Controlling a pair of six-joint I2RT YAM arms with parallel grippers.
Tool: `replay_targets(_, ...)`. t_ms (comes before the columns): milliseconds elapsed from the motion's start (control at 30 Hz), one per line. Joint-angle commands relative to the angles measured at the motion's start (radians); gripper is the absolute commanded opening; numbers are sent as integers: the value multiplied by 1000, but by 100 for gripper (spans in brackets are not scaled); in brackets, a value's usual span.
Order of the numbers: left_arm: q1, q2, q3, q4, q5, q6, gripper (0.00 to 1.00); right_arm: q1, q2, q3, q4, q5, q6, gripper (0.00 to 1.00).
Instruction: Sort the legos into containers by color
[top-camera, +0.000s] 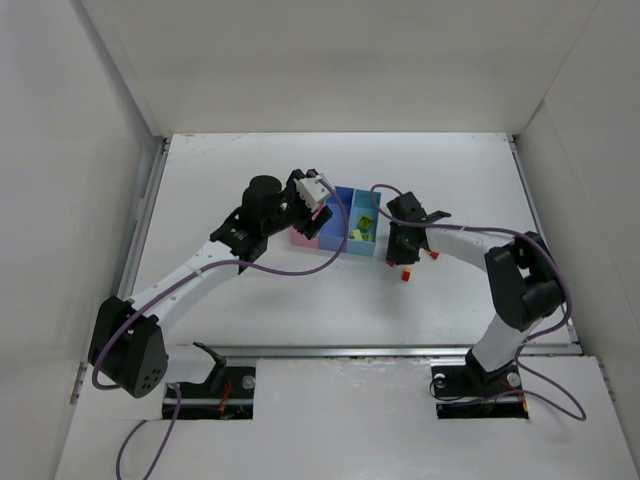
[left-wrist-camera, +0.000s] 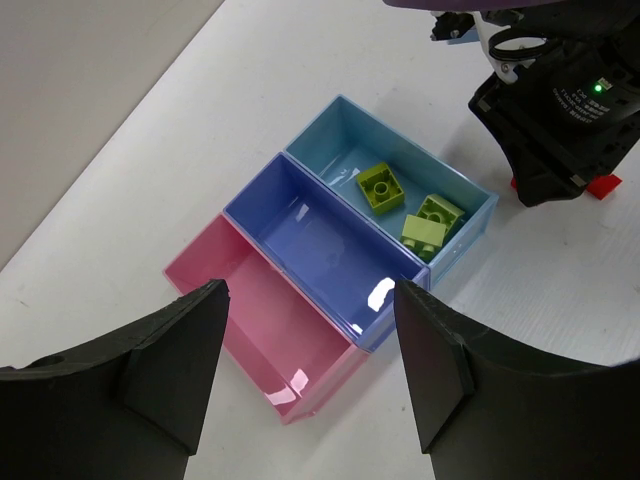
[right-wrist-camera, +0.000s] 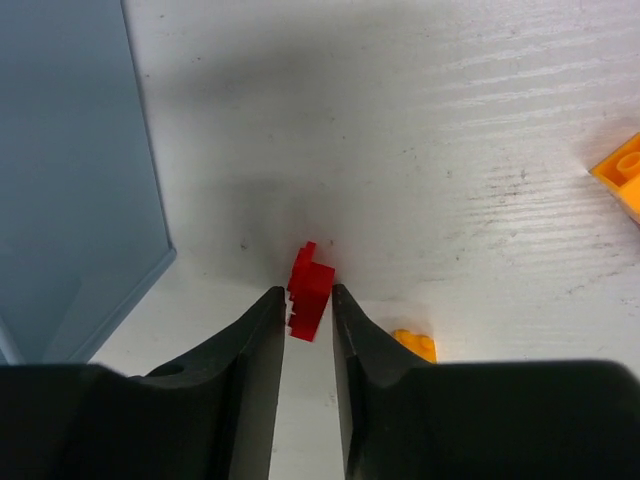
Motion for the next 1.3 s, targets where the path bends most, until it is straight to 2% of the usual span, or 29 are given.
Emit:
replay_targets(0,-2,-39,9,30,7,5,64,-2,24,20,31,-19,-11,30)
replay_targets(333,-2,-39,9,30,7,5,64,-2,-29,11,22,-29,-45,13)
replay_targets(400,-2,-39,9,30,7,15,64,-2,-48,11,22,-47,-74,7)
replay_targets(433,-2,-39,9,30,7,24,64,-2,-75,0,22,-58,-111,0)
replay_targets(633,-2,-30,58,-13,75,133,61,-2,-284,0,31,-128,-304,0)
replay_targets(767,-2,-8,170,-173,236,229,61,-2,-510,0,55,-277,-506,0)
replay_targets(800,-2,5,196,-209,337,254,61,-2,-545,-9,84,-315,-528,0)
replay_targets(867,-2,38,287,-271,446,269,63,-2,-601,-40,121,-391,-559,0)
replay_targets(900,-11,53,322,-339,565,283,63,-2,-643,-49,147,-400,-583,0)
replay_targets(1033,-26,130,479,-487,800,346,64,-2,-695,-58,157,-506,-660,0)
replay_targets(1133,-65,162,534,-521,842,373,62,-2,-720,-68,181,-590,-685,0)
replay_targets(1267,-123,200,560,-590,804,458,52,-2,-731,-68,181,-590,-697,0)
